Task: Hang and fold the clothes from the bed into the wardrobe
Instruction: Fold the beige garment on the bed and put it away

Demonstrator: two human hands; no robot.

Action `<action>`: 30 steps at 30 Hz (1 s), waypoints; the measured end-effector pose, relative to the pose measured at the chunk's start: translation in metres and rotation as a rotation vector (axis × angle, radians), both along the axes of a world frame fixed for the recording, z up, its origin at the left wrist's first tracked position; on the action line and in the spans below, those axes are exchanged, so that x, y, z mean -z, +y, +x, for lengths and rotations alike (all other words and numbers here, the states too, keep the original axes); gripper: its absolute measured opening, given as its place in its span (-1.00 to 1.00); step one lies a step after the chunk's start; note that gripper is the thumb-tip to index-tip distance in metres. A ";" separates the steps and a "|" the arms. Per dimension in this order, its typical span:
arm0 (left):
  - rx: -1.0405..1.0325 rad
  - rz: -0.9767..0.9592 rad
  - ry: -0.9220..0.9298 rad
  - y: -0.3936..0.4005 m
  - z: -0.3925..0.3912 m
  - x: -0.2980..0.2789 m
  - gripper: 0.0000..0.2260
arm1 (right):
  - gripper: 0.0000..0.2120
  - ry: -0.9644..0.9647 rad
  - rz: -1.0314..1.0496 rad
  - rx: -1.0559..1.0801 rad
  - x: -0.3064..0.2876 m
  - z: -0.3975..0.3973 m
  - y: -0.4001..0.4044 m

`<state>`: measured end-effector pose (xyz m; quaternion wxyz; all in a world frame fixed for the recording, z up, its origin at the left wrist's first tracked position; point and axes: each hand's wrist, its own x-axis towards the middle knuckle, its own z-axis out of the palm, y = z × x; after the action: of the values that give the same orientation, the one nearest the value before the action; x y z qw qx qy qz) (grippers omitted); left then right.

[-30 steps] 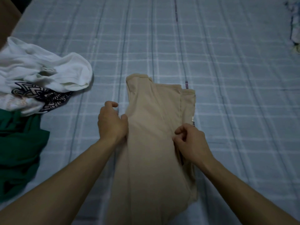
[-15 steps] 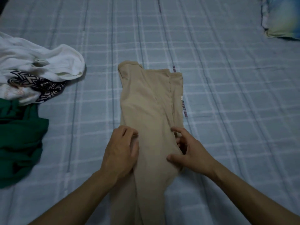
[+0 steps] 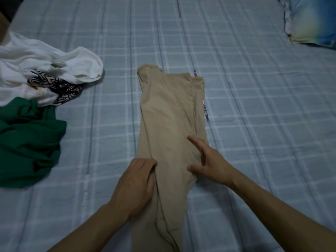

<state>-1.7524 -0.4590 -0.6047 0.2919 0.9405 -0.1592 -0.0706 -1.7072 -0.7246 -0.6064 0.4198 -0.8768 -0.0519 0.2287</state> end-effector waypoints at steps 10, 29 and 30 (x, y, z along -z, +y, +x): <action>0.068 0.093 0.001 0.008 -0.008 0.003 -0.52 | -0.34 -0.002 0.020 0.044 -0.001 -0.017 -0.031; 0.319 0.479 0.033 -0.009 -0.016 0.015 -0.45 | -0.20 -0.333 -0.592 -0.168 0.032 -0.102 0.082; 0.311 0.499 0.034 -0.003 -0.020 0.019 -0.45 | -0.19 -0.330 -0.622 -0.168 0.034 -0.103 0.083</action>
<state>-1.7729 -0.4618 -0.6232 0.0401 0.9461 -0.2744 -0.1674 -1.8103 -0.6417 -0.6407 0.0989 -0.9804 -0.1187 0.1225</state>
